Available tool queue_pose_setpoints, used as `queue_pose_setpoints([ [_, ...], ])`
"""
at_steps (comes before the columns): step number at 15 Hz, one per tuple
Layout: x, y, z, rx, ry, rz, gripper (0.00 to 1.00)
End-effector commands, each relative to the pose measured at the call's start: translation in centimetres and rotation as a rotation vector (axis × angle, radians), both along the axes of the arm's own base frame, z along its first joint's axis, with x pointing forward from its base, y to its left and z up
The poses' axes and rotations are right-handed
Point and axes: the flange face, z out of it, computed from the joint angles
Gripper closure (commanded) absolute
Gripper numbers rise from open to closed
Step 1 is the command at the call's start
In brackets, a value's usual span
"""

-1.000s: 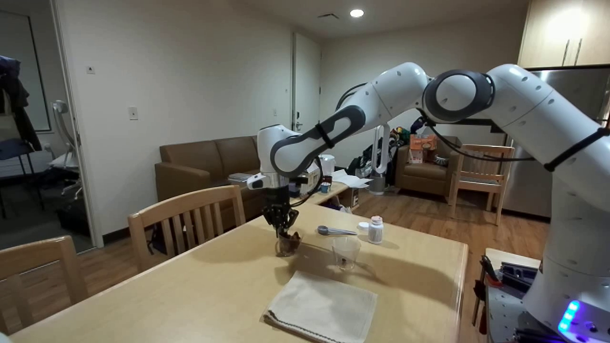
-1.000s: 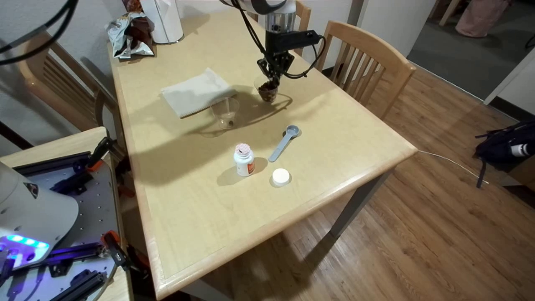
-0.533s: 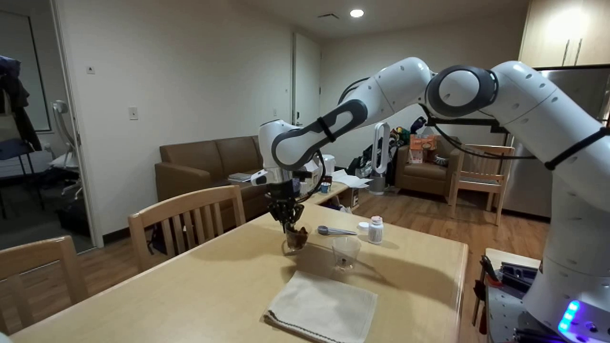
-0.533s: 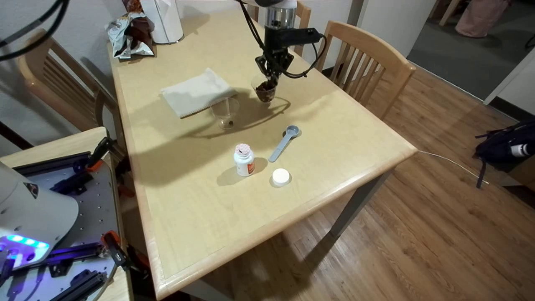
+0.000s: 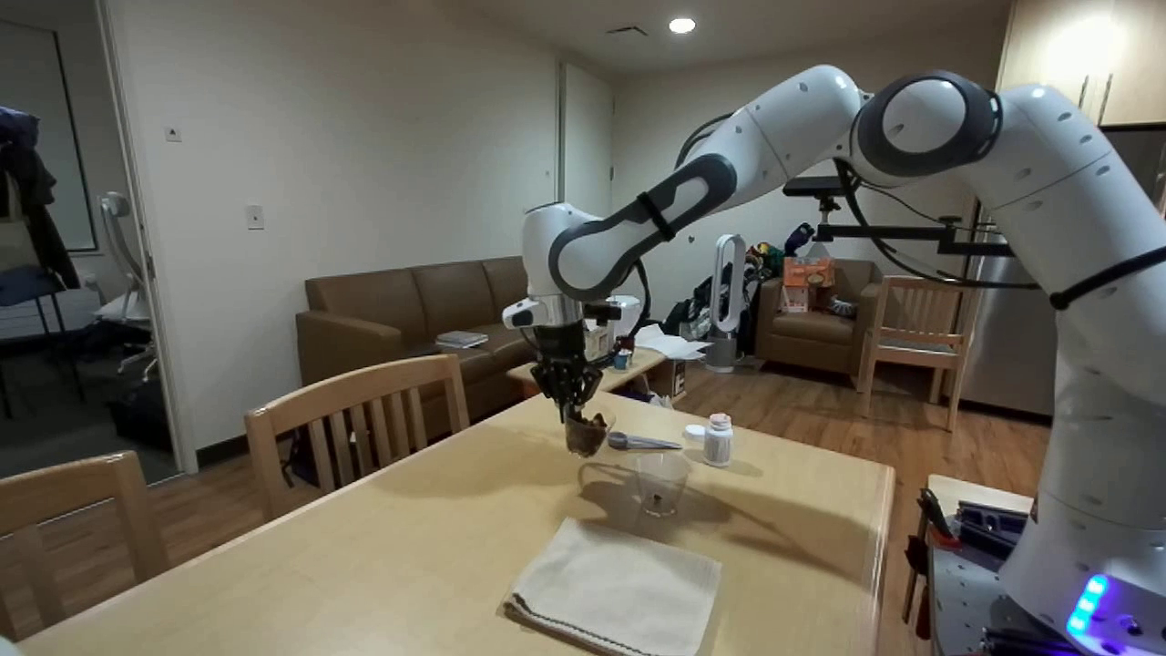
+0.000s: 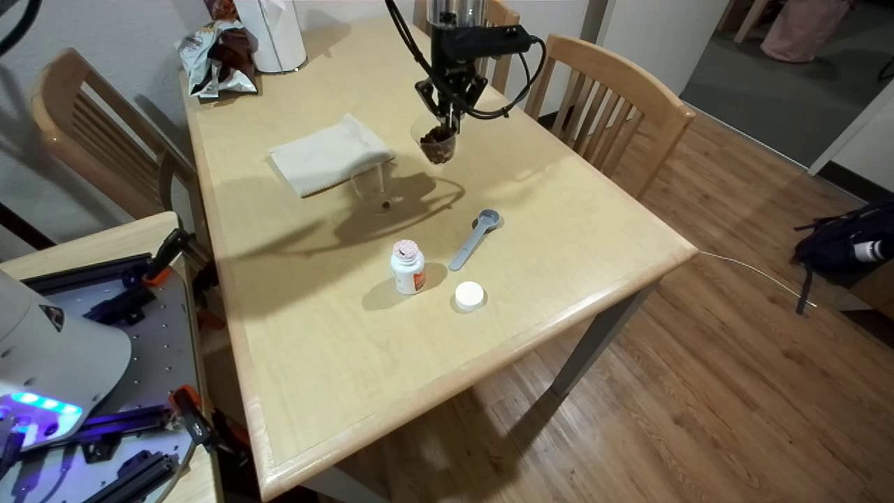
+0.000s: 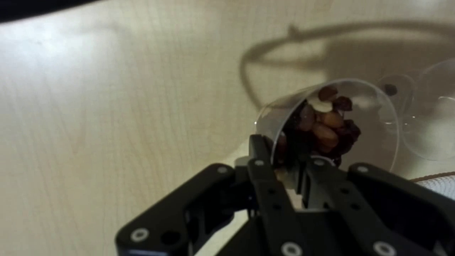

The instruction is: Pour the contents from one clear cup to the other

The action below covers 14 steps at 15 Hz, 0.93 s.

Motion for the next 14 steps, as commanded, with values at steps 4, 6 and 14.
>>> queue_pose_setpoints([
  [4, -4.7, -1.3, -0.5, 0.052, -0.143, -0.042, 0.95],
  [6, -6.5, -1.6, -0.6, 0.039, -0.148, -0.062, 0.95],
  [14, -11.4, -0.6, 3.0, 0.063, -0.358, -0.067, 0.95],
])
